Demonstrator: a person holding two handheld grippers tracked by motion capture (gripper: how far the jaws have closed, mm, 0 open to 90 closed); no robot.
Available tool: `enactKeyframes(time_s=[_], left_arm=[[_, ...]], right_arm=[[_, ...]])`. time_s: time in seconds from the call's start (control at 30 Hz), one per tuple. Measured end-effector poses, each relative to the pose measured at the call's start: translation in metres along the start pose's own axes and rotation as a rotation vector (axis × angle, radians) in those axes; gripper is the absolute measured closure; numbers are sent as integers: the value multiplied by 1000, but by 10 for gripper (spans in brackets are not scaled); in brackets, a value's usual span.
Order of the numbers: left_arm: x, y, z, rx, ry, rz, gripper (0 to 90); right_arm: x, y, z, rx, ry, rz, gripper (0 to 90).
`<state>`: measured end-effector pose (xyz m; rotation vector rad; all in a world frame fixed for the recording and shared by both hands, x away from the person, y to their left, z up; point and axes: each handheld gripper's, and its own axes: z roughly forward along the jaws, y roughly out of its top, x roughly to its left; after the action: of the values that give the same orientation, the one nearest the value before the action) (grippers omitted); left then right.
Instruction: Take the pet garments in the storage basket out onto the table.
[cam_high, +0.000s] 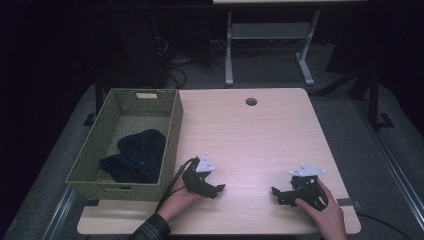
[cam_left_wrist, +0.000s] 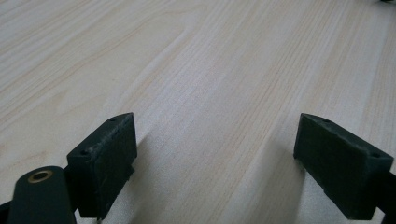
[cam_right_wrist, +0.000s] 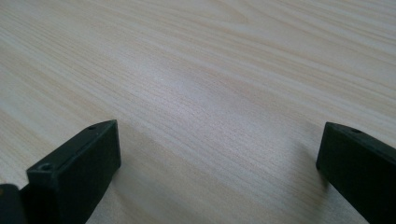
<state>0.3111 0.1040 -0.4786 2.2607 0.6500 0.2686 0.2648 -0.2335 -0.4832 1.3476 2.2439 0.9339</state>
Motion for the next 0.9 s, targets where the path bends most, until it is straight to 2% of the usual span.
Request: enactKeyframes(time_s=[0.53, 0.9], left_arm=[[0, 1, 1, 2, 1, 4, 128], [0, 5, 0, 29, 1, -22, 135]], right_arm=[[0, 0, 0, 0, 1, -3, 0], [0, -1, -1, 1, 1, -4, 0]])
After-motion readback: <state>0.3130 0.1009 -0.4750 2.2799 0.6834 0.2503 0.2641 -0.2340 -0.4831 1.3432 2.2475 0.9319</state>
